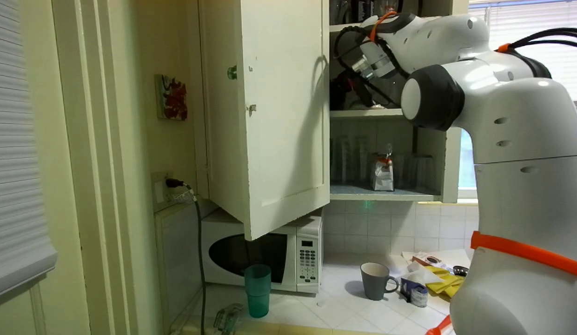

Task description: Move the orange bag to the bottom shelf

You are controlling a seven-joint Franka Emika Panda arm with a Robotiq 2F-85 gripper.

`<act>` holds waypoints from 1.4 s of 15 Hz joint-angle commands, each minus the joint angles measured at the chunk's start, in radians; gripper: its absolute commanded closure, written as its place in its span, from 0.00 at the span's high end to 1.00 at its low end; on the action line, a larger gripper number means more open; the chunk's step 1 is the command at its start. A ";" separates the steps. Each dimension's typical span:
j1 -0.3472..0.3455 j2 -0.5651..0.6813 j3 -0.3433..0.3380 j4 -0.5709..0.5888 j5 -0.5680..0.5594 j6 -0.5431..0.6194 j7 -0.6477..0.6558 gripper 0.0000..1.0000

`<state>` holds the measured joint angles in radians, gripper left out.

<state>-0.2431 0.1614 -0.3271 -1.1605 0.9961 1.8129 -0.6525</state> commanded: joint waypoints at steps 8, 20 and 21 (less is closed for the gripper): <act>0.007 0.005 0.024 -0.018 0.041 -0.037 0.003 0.00; 0.022 -0.078 0.013 -0.101 -0.029 0.028 -0.004 0.00; 0.023 -0.087 0.013 -0.110 -0.035 0.042 -0.008 0.00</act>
<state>-0.2387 0.1335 -0.3200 -1.1899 0.9830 1.8132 -0.6544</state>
